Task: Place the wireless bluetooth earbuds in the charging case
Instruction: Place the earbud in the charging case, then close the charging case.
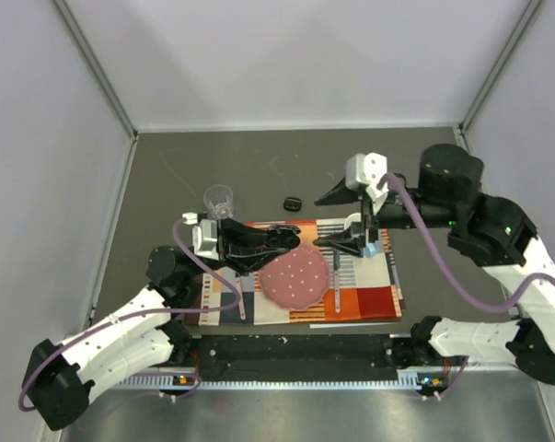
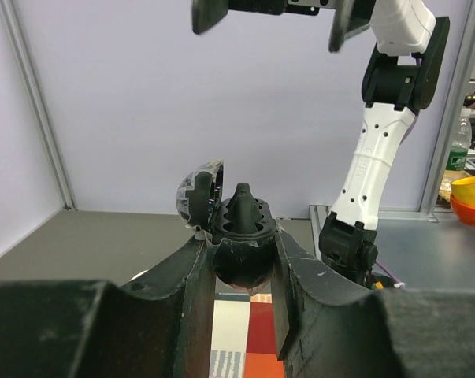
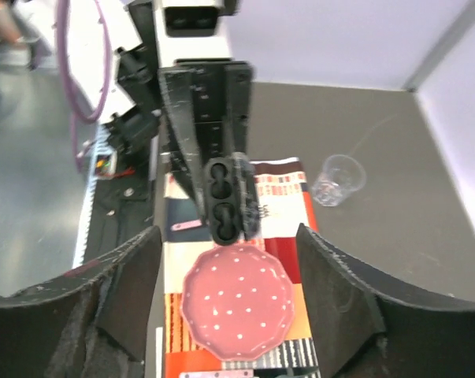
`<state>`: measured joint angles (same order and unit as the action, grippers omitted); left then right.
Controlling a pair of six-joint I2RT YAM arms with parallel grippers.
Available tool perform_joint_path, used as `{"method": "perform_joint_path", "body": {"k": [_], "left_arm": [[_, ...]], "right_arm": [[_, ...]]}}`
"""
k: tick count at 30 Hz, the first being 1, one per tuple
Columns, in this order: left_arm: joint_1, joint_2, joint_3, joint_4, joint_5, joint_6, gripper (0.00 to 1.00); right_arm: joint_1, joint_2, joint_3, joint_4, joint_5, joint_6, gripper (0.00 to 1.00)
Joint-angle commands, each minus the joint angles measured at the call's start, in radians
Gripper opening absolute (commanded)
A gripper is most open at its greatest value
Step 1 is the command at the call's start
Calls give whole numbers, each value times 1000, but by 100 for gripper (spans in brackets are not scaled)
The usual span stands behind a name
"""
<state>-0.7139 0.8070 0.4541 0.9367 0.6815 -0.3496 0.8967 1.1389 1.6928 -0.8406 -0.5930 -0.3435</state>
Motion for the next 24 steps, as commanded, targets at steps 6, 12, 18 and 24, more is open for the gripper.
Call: {"method": "perform_joint_path", "body": {"k": [6,12,18,24], "left_arm": [[-2,-12,12,24,0,18,0],[-2,-15,15,14,4,12,0],[-2,-26,15,-1,-5,21,0],[-2,-26,17,-16,-42,34,0]], "right_arm": [[8,33,-65,305,490,467,73],[8,102,-85,299,505,567,70],[8,113,-117,301,472,572,70],[8,84,-176,301,400,571,69]]}}
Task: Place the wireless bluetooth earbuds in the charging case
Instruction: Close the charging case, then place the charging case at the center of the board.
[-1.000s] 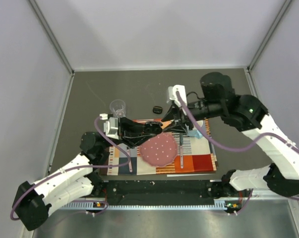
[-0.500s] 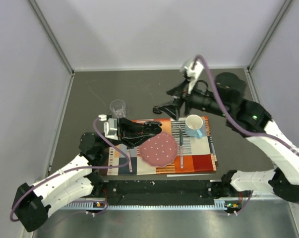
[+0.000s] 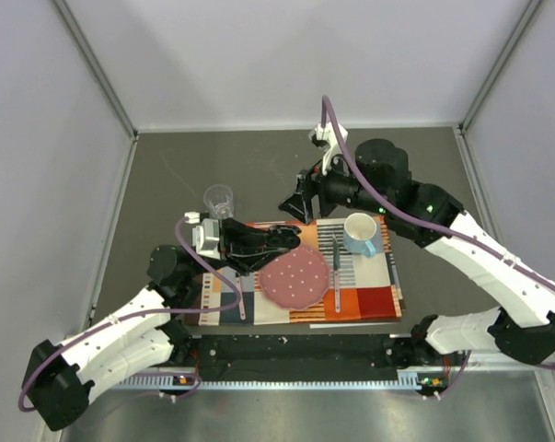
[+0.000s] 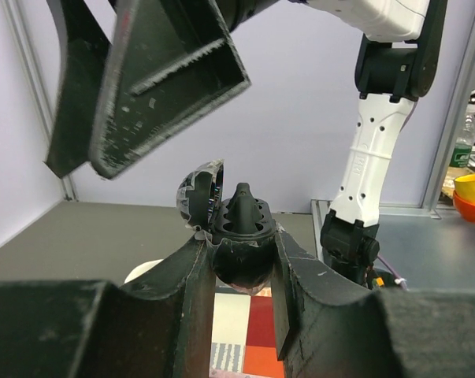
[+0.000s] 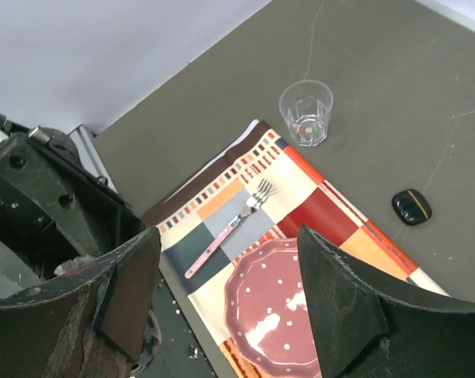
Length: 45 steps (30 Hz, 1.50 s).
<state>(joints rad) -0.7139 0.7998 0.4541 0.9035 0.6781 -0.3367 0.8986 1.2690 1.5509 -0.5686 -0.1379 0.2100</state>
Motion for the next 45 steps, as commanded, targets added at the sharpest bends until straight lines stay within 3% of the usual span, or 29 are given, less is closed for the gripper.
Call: {"method": "perform_joint_path", "body": {"k": [1,13,15,19,23,26,28,31,38,42,45], "left_arm": [[-2,-17,18,14,-40,22,0],[-2,-8,17,-8,-98,36,0],[-2,-7,15,-35,-117,41,0],[-2,3,35,-153,-225,57,0],[-2,16,126,-397,-386,25,0],[13,79,225,-584,-491,-21,0],[30,183,343,-734,-483,-47,0],[54,335,469,-834,-423,-45,0],[152,585,586,-795,-359,-142,0],[205,732,635,-730,-217,-218,0],[218,844,719,-758,-224,-236,0]], "right_arm": [[6,-52,-44,29,-64,19,69],[6,-180,-199,62,-148,32,68],[6,-198,-228,70,-42,51,69],[3,-264,-291,69,318,100,75],[-116,-342,-350,56,321,222,78],[-226,-382,-400,55,255,282,78],[-274,-391,-426,49,204,293,78],[-293,-395,-445,36,153,311,78],[-293,-425,-498,33,87,358,78],[-291,-464,-535,32,89,370,78],[-293,-477,-549,27,80,370,78]]}}
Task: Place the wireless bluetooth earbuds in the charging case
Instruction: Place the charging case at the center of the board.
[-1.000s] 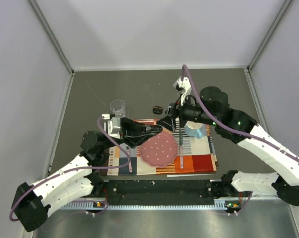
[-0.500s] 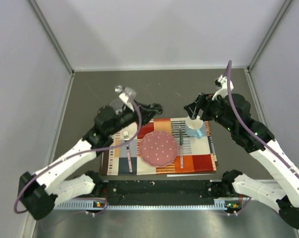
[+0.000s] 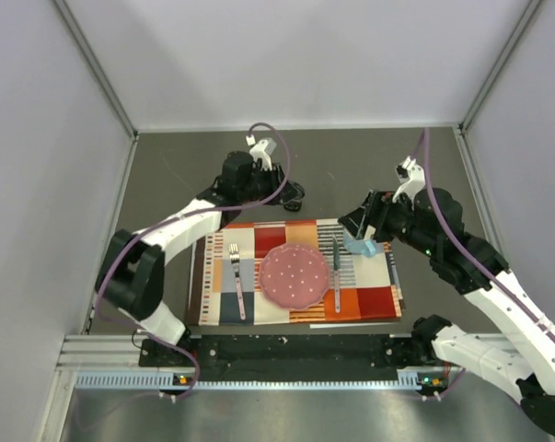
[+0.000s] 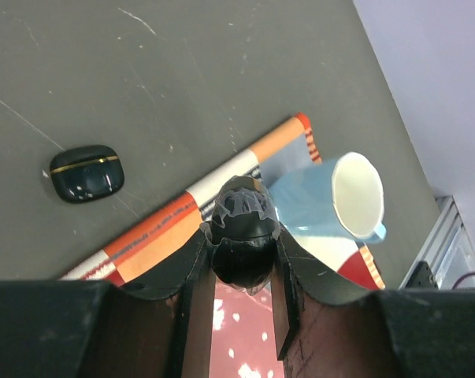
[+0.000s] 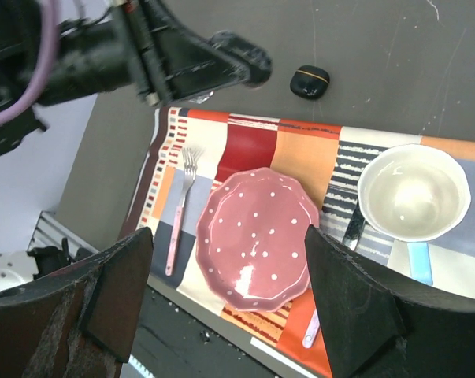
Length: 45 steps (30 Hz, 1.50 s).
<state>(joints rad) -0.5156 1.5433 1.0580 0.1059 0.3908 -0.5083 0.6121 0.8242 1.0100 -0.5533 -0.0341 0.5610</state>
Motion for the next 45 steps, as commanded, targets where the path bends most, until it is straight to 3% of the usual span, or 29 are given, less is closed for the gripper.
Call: {"method": "perform_joint_path", "body": {"k": [1,8,14,20,34,40,45], "left_arm": [[22,127,137,28,62,-64,0],[19,276,215,-3,114,-88,0],[-18,380,255,6,54,-131,0],[-63,503,398,-63,3,-131,0],[-67,662,501,-52,-69,-213,12],[-80,669,499,-63,-81,-214,23],[-84,647,476,-81,-107,-196,39]], "right_arm": [[-6,-34,-8,7,-27,14,78],[-6,-30,-14,1,-39,-4,78],[-6,-17,-19,-2,-47,-13,78],[-6,-13,-22,-4,-56,-26,78],[-8,-53,-48,-22,-50,-42,78],[-6,-68,-42,-39,-27,-58,78],[-6,-68,-40,-45,-26,-61,78]]}}
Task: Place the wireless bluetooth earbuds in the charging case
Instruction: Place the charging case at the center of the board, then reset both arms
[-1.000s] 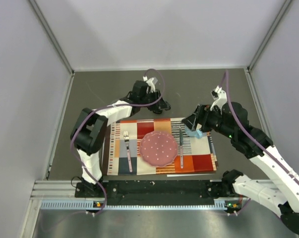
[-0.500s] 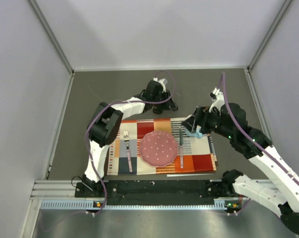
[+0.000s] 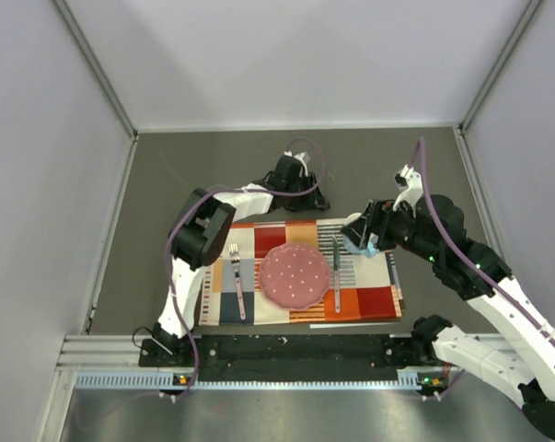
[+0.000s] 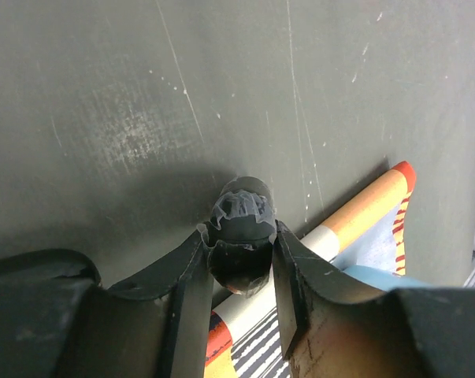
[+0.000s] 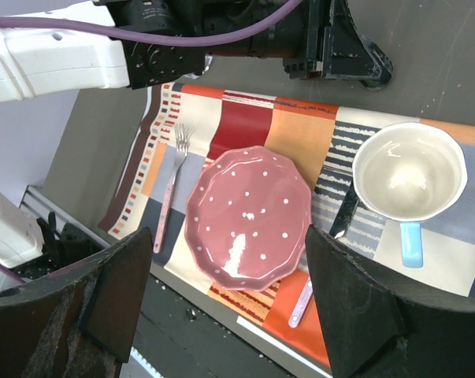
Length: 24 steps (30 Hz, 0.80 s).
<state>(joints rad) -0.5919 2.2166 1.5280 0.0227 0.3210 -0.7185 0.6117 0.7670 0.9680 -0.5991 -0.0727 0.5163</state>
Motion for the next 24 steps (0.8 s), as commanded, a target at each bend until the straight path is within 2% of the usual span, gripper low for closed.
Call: {"method": "perform_joint_path", "body": {"k": [1,2,5,6,9,11,12,13,14,20,24], "left_arm": [[-8,-35,4,-3,-42,25,40],[-8,-40,6,-13,-49,33,45],[-9,-66,11,-67,-108,66,49],[-12,-70,17,-101,-126,76,55],[-16,-93,46,-135,-152,119,57],[-20,-109,69,-156,-193,152,70],[-26,-124,78,-173,-213,165,72],[-28,-132,90,-191,-223,189,96],[-31,-141,95,-199,-243,201,98],[-63,-265,74,-218,-351,266,98],[-85,-426,5,-165,-336,303,98]], "right_arm": [[-7,-9,1,1,13,-15,78],[-6,-11,1,2,13,-13,78],[-6,-9,3,1,14,-12,78],[-6,-8,3,1,16,-12,78],[-6,-6,5,1,19,-7,78],[-7,-3,6,-2,19,-6,78],[-6,-3,8,-2,19,-7,78],[-6,-3,9,-4,21,-4,78],[-6,-3,11,-4,25,-4,78],[-6,-12,8,-7,120,24,78],[-23,-14,0,-7,183,36,79]]}}
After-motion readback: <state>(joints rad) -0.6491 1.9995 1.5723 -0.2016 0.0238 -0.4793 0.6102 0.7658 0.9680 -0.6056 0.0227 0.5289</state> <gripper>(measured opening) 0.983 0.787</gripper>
